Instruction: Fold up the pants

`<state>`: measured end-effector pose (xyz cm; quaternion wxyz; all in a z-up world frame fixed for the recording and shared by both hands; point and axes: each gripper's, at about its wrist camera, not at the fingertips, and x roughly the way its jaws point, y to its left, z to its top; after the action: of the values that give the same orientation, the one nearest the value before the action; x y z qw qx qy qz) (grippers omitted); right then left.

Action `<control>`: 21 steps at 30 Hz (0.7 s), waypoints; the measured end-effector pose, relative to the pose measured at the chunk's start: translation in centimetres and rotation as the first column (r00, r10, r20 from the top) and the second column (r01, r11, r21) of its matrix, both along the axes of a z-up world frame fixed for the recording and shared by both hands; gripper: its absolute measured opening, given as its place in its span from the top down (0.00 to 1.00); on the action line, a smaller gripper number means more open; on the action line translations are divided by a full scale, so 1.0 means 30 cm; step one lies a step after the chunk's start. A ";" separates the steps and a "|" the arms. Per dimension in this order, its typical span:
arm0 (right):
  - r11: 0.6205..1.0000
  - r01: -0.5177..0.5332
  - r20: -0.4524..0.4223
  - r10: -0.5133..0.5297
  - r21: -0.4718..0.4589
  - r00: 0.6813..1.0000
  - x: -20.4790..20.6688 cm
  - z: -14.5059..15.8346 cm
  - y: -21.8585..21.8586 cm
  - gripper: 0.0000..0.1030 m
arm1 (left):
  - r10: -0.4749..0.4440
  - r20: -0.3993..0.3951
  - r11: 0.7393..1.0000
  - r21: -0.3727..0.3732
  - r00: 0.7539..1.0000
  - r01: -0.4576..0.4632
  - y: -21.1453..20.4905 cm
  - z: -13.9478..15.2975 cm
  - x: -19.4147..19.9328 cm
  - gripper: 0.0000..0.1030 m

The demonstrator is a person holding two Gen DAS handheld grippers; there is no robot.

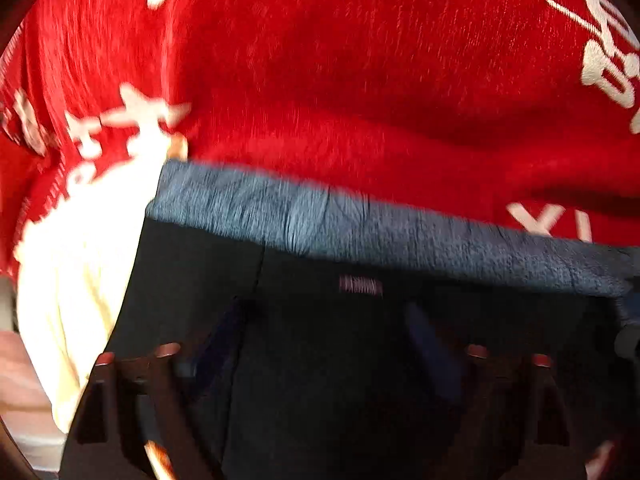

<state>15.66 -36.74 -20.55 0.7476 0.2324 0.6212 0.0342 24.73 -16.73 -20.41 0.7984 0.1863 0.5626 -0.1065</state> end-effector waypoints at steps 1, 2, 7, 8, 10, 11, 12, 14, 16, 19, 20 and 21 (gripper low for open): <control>0.999 -0.006 0.014 0.007 -0.042 1.000 0.010 -0.006 -0.006 0.29 | 0.010 -0.006 1.000 0.003 1.000 -0.010 -0.005 -0.006 0.009 0.08; 0.997 0.003 0.021 -0.002 -0.080 1.000 0.022 0.000 -0.019 0.29 | 0.018 -0.016 1.000 0.009 1.000 -0.018 -0.006 0.000 0.015 0.08; 0.993 0.111 0.067 -0.108 -0.032 0.992 -0.002 0.109 -0.129 0.27 | 0.027 -0.047 1.000 0.004 0.999 -0.027 0.014 0.090 -0.026 0.08; 0.993 0.116 0.063 -0.117 0.008 0.991 -0.020 0.132 -0.143 0.27 | 0.029 -0.051 1.000 0.000 0.998 -0.029 0.018 0.111 -0.043 0.08; 0.996 0.092 0.052 -0.093 0.005 0.994 -0.076 0.175 -0.134 0.27 | 0.030 -0.061 0.999 -0.019 0.998 -0.031 0.032 0.164 -0.105 0.08; 0.997 0.073 0.041 -0.072 -0.016 0.997 -0.121 0.194 -0.117 0.26 | 0.026 -0.062 0.999 -0.019 0.998 -0.027 0.030 0.179 -0.137 0.08; 0.998 0.065 0.027 -0.064 -0.024 0.998 -0.157 0.201 -0.104 0.24 | 0.020 -0.065 1.000 -0.017 0.998 -0.021 0.030 0.194 -0.171 0.08; 0.997 0.064 -0.020 -0.064 -0.037 0.998 -0.258 0.198 -0.070 0.23 | -0.002 -0.086 1.000 -0.017 0.996 0.000 0.027 0.207 -0.244 0.08; 0.996 0.081 -0.057 -0.083 -0.045 0.995 -0.362 0.180 -0.064 0.23 | -0.032 -0.109 0.999 -0.011 0.993 0.031 0.018 0.218 -0.322 0.08; 0.987 0.144 -0.086 -0.150 -0.071 0.985 -0.507 0.166 -0.044 0.23 | -0.080 -0.149 0.997 -0.033 0.986 0.076 -0.011 0.229 -0.435 0.08; 0.983 0.164 -0.084 -0.171 -0.084 0.982 -0.554 0.175 -0.040 0.23 | -0.096 -0.152 0.995 -0.038 0.984 0.091 -0.019 0.240 -0.471 0.08; 0.977 0.187 -0.082 -0.195 -0.098 0.977 -0.604 0.181 -0.031 0.23 | -0.123 -0.152 0.992 -0.042 0.981 0.118 -0.026 0.247 -0.512 0.08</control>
<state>-2.45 -37.68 -15.12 0.7279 0.2588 0.6303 -0.0764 9.38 -17.50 -12.99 0.7473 0.1982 0.6086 -0.1782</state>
